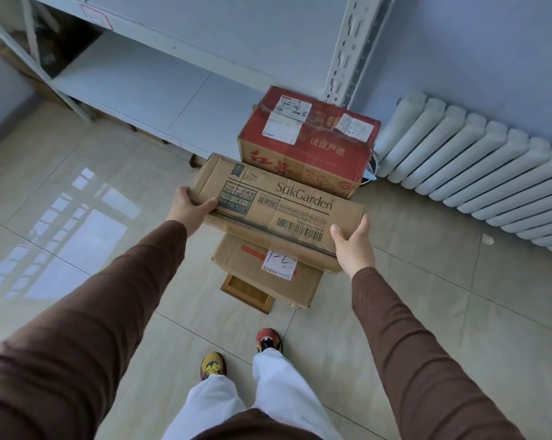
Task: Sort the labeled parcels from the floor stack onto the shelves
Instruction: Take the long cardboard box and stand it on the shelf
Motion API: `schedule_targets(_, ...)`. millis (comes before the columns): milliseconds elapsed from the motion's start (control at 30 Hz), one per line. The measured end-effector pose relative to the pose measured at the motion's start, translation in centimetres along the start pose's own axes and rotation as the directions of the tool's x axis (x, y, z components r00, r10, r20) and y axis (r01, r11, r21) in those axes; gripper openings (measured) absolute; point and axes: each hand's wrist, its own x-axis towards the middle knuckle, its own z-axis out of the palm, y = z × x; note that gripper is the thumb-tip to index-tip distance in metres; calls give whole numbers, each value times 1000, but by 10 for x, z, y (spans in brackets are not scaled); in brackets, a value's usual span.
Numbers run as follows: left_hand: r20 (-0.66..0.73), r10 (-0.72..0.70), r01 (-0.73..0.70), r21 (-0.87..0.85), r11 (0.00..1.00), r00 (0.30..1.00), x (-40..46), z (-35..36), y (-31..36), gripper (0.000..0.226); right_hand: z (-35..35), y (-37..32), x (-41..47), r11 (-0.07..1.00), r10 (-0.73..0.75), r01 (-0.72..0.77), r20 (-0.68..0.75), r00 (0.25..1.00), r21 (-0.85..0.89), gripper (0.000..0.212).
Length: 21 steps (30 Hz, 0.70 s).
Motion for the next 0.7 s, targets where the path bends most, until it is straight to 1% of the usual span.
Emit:
schedule_targets(133, -61, -26, 20, -103, 994, 998, -2, -11, -5, 68, 5, -6, -6, 999, -52, 52, 0, 999, 7, 86)
schedule_targets(233, -138, -25, 2, -160, 987, 990, 0, -38, -20, 72, 12, -20, -17, 988, -154, 153, 39, 987, 15, 84)
schedule_targets(333, -194, -62, 9, -265, 964, 979, -3, -71, -33, 74, 22, -43, -32, 967, -251, 253, 76, 965, -24, 84)
schedule_targets(433, -263, -113, 5, -380, 925, 958, -12, -111, -48, 73, 34, -72, -51, 931, -361, 364, 98, 928, -24, 75)
schedule_targets(567, -351, -220, -19, -565, 825, 910, -26, -174, -72, 76, 51, -113, -75, 883, -470, 459, 173, 866, 104, 58)
schedule_targets(633, -381, -266, -38, -629, 776, 886, -38, -206, -83, 68, 64, -135, -88, 852, -518, 479, 205, 831, 211, 48)
schedule_targets(700, -404, -301, -59, -675, 735, 864, -55, -239, -92, 56, 79, -155, -99, 786, -601, 517, 222, 768, 339, 38)
